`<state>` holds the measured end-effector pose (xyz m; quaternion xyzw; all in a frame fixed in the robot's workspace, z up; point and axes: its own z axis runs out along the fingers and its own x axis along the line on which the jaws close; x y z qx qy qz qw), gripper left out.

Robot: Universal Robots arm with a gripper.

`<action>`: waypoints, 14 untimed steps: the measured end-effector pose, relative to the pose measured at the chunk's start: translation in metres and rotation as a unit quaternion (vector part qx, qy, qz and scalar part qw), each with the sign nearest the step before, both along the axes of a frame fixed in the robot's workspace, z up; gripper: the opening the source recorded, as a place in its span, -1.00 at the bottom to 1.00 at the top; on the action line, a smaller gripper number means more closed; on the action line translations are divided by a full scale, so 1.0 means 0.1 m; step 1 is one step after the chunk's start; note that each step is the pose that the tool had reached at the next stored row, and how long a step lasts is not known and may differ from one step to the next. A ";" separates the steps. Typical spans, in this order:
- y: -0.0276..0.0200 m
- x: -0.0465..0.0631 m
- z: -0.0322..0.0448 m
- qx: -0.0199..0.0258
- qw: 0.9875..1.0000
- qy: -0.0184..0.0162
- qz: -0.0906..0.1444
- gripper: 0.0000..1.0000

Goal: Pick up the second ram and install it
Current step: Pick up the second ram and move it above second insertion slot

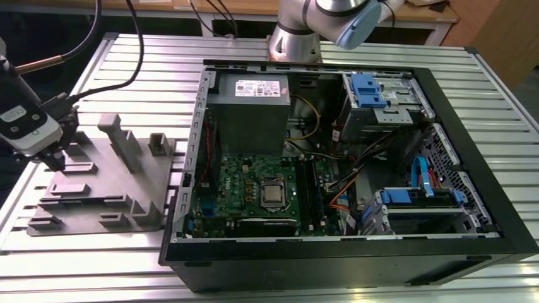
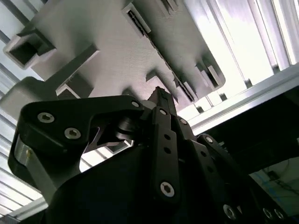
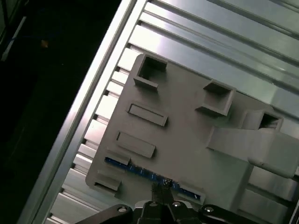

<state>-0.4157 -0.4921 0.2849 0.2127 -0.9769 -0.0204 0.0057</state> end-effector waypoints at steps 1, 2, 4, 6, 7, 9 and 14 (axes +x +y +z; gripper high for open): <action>0.000 0.00 -0.002 0.000 1.000 0.000 0.010 -0.86; 0.000 0.00 -0.003 0.000 1.000 0.000 0.019 -0.86; 0.000 0.00 -0.006 0.000 0.999 0.000 0.037 -0.86; 0.000 0.00 -0.009 0.000 0.998 0.000 0.055 -0.86; 0.000 0.00 -0.011 0.000 0.998 0.000 0.064 -0.86; 0.000 0.00 -0.014 0.000 0.997 0.000 0.082 -0.86; 0.000 0.00 -0.024 0.000 0.992 0.000 0.127 -0.86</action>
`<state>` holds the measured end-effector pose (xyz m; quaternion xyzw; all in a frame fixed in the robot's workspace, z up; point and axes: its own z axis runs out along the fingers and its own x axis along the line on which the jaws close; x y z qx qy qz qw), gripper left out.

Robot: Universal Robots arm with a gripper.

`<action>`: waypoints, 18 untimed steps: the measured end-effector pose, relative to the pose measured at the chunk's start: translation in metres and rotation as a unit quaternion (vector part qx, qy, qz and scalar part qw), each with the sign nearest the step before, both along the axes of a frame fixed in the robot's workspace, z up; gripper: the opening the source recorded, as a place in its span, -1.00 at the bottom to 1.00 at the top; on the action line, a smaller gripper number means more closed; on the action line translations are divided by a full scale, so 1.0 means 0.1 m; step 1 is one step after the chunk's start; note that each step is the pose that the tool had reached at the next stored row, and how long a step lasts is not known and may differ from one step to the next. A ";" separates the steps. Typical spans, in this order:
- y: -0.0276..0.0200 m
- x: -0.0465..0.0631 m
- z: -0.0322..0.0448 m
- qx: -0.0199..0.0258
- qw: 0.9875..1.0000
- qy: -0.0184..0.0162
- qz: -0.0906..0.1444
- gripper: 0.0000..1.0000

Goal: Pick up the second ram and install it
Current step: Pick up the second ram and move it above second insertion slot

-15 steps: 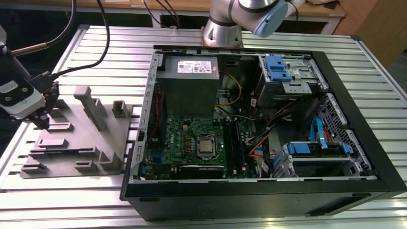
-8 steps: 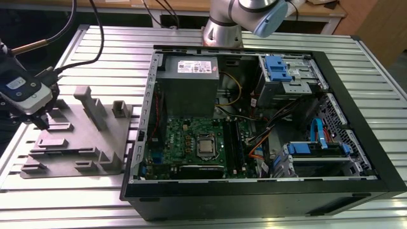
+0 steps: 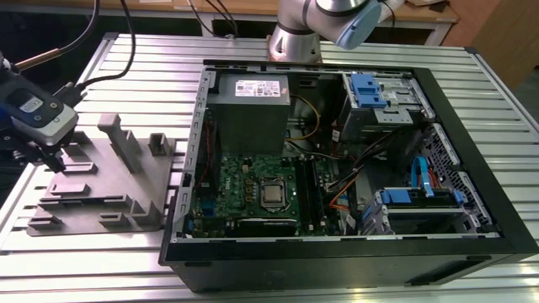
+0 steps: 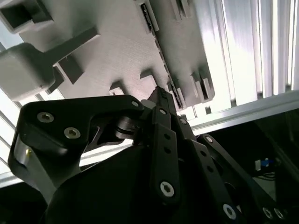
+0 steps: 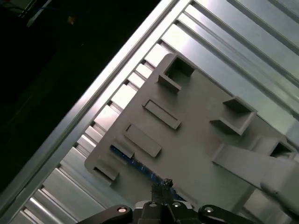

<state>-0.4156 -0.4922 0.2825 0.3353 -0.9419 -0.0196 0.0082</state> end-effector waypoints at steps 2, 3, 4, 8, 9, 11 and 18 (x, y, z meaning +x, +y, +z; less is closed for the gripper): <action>0.000 0.00 -0.003 0.000 1.000 0.000 0.019 -0.86; 0.000 0.00 -0.005 0.000 1.000 0.000 0.028 -0.86; 0.000 0.00 -0.008 0.000 0.999 0.000 0.037 -0.86; 0.000 0.00 -0.015 0.000 0.997 0.000 0.073 -0.86; 0.000 0.00 -0.017 0.000 0.997 0.000 0.082 -0.86; 0.000 0.00 -0.020 0.000 0.995 0.000 0.100 -0.86; 0.000 0.00 -0.034 0.000 0.987 0.000 0.163 -0.86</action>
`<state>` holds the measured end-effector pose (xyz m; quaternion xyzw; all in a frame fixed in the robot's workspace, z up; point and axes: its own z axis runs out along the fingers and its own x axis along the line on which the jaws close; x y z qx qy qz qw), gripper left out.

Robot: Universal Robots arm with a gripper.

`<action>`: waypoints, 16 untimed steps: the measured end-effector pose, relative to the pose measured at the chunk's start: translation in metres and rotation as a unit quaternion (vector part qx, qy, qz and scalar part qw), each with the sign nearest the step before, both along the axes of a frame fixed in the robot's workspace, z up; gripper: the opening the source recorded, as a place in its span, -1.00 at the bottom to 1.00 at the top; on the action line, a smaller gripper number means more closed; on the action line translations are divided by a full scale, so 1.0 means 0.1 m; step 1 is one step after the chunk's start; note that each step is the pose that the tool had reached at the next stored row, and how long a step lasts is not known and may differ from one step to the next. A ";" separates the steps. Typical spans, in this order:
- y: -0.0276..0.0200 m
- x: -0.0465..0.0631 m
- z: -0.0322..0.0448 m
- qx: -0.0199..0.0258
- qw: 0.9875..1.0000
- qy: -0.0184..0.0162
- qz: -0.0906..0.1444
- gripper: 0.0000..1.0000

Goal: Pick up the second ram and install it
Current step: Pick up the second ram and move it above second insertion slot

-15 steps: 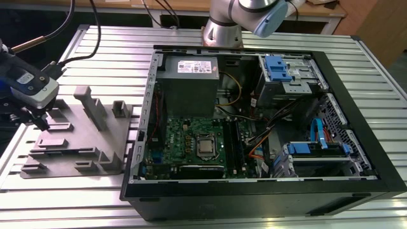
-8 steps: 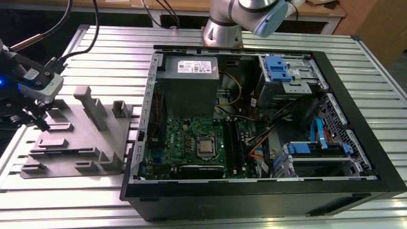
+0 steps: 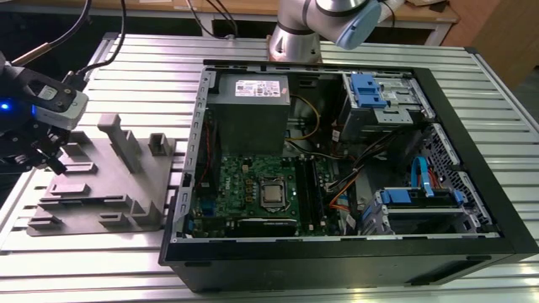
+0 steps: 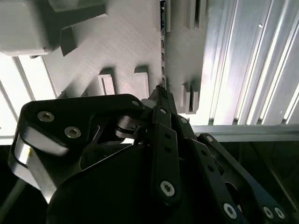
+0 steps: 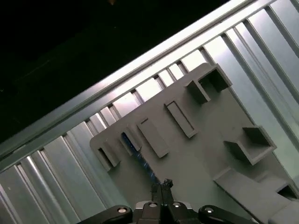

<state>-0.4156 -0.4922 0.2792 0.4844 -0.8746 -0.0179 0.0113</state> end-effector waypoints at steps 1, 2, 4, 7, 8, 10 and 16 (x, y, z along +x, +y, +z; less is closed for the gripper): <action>0.000 0.00 -0.002 0.000 1.000 0.000 0.009 -0.86; 0.000 0.00 -0.004 0.000 1.000 0.000 0.019 -0.86; 0.000 0.00 -0.008 0.000 0.999 0.000 0.036 -0.86; 0.000 0.00 -0.013 0.000 0.998 0.000 0.063 -0.86; 0.000 0.00 -0.015 0.000 0.997 0.000 0.072 -0.86; 0.000 0.00 -0.019 0.000 0.996 0.000 0.091 -0.86; 0.000 0.00 -0.031 0.000 0.989 0.000 0.145 -0.86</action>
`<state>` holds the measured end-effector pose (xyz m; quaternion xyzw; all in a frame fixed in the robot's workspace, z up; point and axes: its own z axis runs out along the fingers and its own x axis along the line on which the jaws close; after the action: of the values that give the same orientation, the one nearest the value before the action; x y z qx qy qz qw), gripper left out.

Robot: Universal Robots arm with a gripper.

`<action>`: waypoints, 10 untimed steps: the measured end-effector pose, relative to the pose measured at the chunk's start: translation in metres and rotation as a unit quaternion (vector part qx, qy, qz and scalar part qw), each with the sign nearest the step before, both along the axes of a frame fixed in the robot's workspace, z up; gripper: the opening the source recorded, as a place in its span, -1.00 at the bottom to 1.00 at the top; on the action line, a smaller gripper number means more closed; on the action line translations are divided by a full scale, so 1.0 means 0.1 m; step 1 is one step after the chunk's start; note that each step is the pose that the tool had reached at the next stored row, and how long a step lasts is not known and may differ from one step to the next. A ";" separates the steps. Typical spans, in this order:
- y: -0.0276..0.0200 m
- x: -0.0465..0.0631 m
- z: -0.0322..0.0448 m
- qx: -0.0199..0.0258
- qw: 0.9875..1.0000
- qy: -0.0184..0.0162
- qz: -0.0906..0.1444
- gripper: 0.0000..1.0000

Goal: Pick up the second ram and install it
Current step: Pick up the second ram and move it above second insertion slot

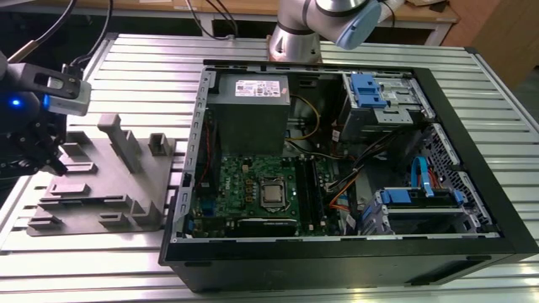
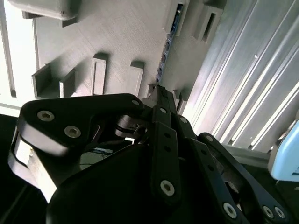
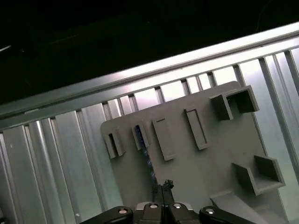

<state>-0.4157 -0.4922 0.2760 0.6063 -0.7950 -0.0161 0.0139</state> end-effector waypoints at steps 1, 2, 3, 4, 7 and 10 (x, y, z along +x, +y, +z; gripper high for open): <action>0.000 0.00 -0.002 0.000 1.000 0.000 0.009 -0.86; 0.000 0.00 -0.005 0.000 1.000 0.000 0.018 -0.86; 0.000 0.00 -0.007 0.000 1.000 0.000 0.027 -0.86; 0.000 0.00 -0.009 0.000 0.999 0.000 0.036 -0.86; 0.000 0.00 -0.016 0.000 0.998 0.000 0.063 -0.86; 0.000 0.00 -0.020 0.000 0.996 0.000 0.091 -0.86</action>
<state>-0.4156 -0.4922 0.2740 0.6758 -0.7367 -0.0148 0.0152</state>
